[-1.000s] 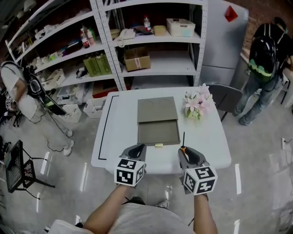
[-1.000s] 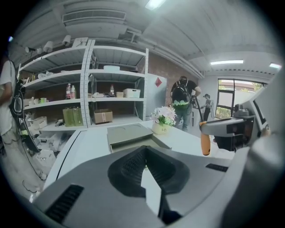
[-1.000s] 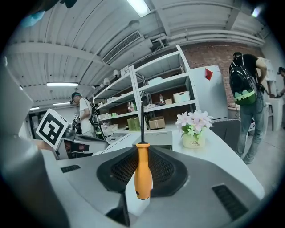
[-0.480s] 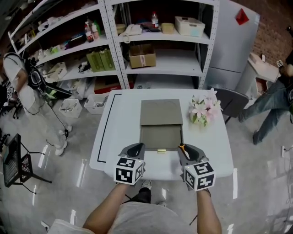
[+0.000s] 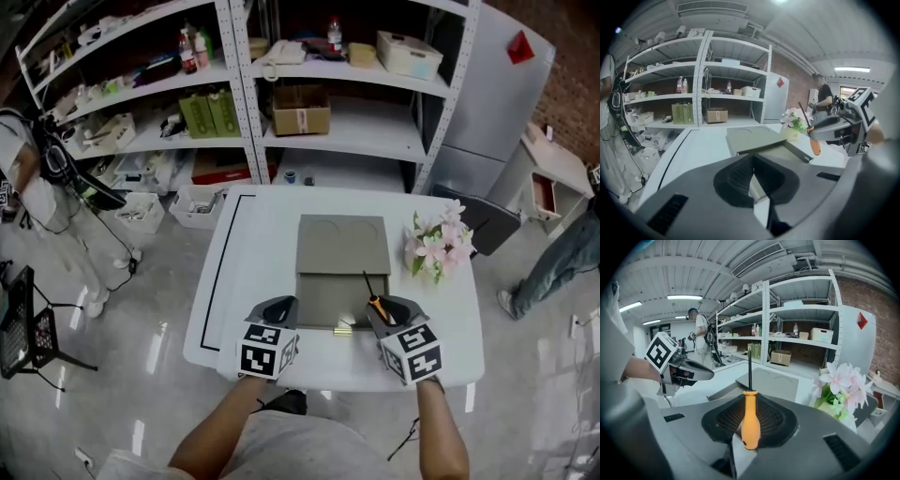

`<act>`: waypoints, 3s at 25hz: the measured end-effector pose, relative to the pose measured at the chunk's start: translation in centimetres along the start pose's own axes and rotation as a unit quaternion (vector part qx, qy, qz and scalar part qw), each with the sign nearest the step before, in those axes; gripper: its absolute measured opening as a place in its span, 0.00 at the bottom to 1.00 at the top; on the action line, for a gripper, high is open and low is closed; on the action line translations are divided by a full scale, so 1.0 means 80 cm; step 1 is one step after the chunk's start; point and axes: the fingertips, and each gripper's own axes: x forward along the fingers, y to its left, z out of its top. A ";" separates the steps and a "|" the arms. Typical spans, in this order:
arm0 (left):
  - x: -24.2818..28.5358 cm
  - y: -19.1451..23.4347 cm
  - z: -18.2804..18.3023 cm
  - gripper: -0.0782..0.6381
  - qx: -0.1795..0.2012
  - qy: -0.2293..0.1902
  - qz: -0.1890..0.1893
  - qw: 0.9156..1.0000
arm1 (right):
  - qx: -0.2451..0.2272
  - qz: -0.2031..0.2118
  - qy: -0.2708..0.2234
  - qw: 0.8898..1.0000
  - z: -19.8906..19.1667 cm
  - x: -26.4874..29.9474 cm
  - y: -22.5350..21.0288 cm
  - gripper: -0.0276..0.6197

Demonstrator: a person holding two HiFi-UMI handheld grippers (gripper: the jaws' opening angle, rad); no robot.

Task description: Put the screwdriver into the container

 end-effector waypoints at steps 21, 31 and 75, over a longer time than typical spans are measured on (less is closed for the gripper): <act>0.080 0.050 -0.005 0.12 -0.021 0.029 -0.038 0.999 | -0.166 0.099 0.199 0.961 -0.062 0.124 0.017 0.16; 0.098 0.058 -0.007 0.12 -0.022 0.038 -0.045 0.998 | -0.212 0.128 0.242 0.938 -0.075 0.149 0.020 0.16; 0.035 0.040 0.020 0.12 -0.013 -0.005 -0.008 1.000 | -0.100 0.076 0.086 0.988 -0.008 0.093 0.028 0.10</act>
